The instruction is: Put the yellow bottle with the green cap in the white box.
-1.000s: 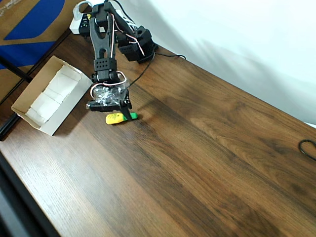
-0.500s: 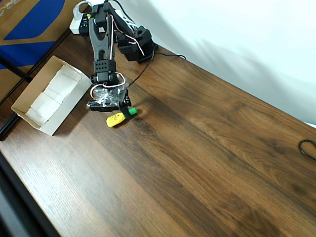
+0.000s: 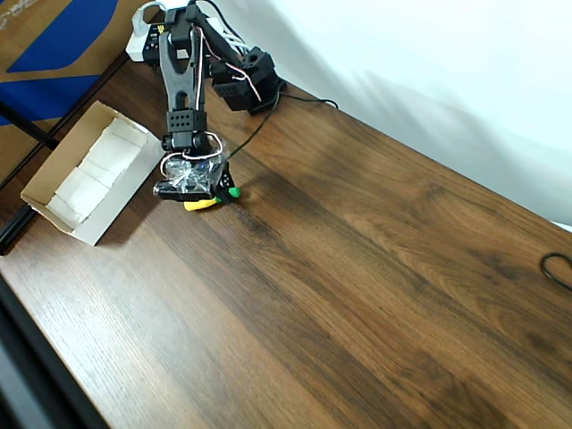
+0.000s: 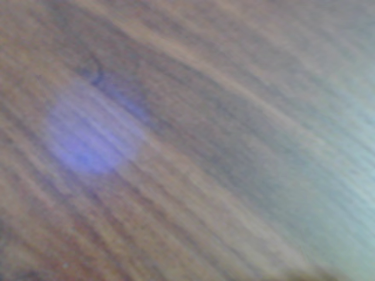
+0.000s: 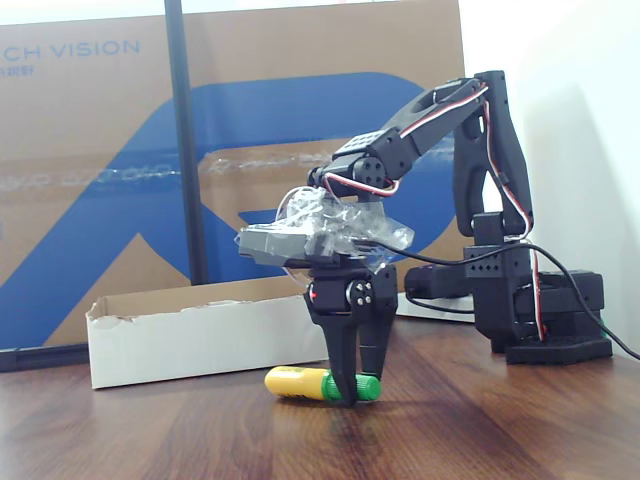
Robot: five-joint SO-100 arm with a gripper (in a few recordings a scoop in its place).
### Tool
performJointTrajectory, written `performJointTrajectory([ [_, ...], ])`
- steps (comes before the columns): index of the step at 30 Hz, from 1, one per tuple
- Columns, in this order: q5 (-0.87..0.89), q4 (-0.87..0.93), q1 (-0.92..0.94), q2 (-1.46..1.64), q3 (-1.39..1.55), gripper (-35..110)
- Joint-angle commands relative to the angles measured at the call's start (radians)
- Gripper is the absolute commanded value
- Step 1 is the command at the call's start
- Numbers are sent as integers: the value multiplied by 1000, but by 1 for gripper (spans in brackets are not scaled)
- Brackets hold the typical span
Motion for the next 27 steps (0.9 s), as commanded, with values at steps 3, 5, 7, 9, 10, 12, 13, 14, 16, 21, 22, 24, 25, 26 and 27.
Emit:
performJointTrajectory([
  [3,-5,11,0,63,-2,0],
  [5,-5,15,14,89,5,0],
  [7,-2,25,35,127,14,0],
  [9,5,35,60,179,23,0],
  [10,8,43,75,209,28,0],
  [12,18,64,110,265,31,0],
  [13,37,71,127,293,35,0],
  [14,55,74,146,319,41,0],
  [16,60,89,175,354,41,0],
  [21,109,117,245,422,49,0],
  [22,124,117,264,433,55,0],
  [24,155,123,301,462,66,0],
  [25,167,132,322,476,66,0],
  [26,176,141,345,491,66,0],
  [27,186,150,370,506,64,0],
])
